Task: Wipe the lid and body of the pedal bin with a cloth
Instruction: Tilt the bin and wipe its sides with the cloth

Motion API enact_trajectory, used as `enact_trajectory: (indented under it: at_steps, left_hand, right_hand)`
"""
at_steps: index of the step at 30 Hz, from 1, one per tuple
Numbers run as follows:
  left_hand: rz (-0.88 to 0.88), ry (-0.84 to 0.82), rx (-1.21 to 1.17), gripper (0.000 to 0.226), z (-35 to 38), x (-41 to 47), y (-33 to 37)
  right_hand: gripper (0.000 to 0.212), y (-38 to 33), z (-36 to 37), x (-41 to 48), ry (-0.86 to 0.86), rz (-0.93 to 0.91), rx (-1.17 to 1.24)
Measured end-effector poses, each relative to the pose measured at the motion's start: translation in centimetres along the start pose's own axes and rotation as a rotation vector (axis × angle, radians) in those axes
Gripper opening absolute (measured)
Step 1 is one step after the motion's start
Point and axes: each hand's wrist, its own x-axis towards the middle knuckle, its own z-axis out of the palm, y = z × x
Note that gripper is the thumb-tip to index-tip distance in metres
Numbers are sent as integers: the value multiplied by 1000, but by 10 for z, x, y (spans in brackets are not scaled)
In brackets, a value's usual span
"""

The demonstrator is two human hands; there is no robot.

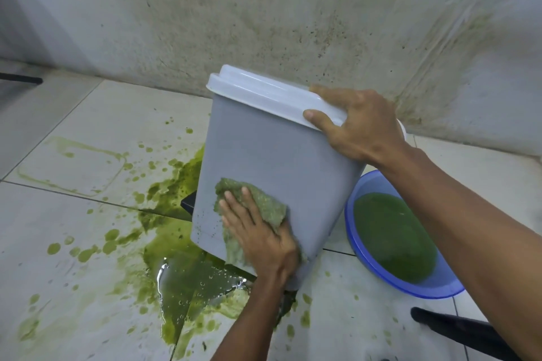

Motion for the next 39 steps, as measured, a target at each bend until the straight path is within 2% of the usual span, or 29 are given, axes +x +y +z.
enact_trajectory:
  at_steps: [4, 7, 9, 14, 18, 19, 23, 25, 27, 31, 34, 36, 39]
  left_hand:
    - [188, 7, -6, 87, 10, 58, 69]
    - [272, -5, -1, 87, 7, 66, 64]
    - [194, 23, -11, 84, 4, 54, 36]
    - [-202, 94, -80, 83, -8, 1, -33]
    - [-344, 146, -113, 81, -1, 16, -13]
    - [-320, 132, -115, 82, 0, 27, 1]
    - [-1, 90, -53, 82, -2, 66, 33]
    - [39, 94, -57, 84, -5, 69, 24]
    - [-81, 127, -77, 82, -9, 57, 0]
    - [-539, 218, -173, 81, -11, 23, -35]
    - [-661, 219, -203, 80, -10, 23, -28]
    - [-592, 202, -187, 80, -9, 40, -10]
    - [-336, 167, -175, 80, -9, 66, 21]
  right_hand:
    - [55, 0, 1, 0, 1, -20, 15]
    - [56, 2, 0, 1, 5, -6, 13]
    - [56, 1, 0, 0, 11, -12, 16]
    - [54, -1, 2, -4, 30, -19, 18]
    - [54, -2, 1, -3, 35, -18, 17]
    - [54, -2, 1, -2, 35, -20, 13]
    - [53, -3, 2, -2, 46, -31, 9]
    - [54, -4, 1, -3, 49, -34, 13]
    - [54, -6, 0, -6, 55, -32, 19]
    - [52, -5, 1, -9, 64, -33, 29]
    - [54, -7, 0, -8, 60, -28, 17]
    - [54, -7, 0, -7, 57, -24, 10]
    - [54, -7, 1, -7, 55, -29, 10]
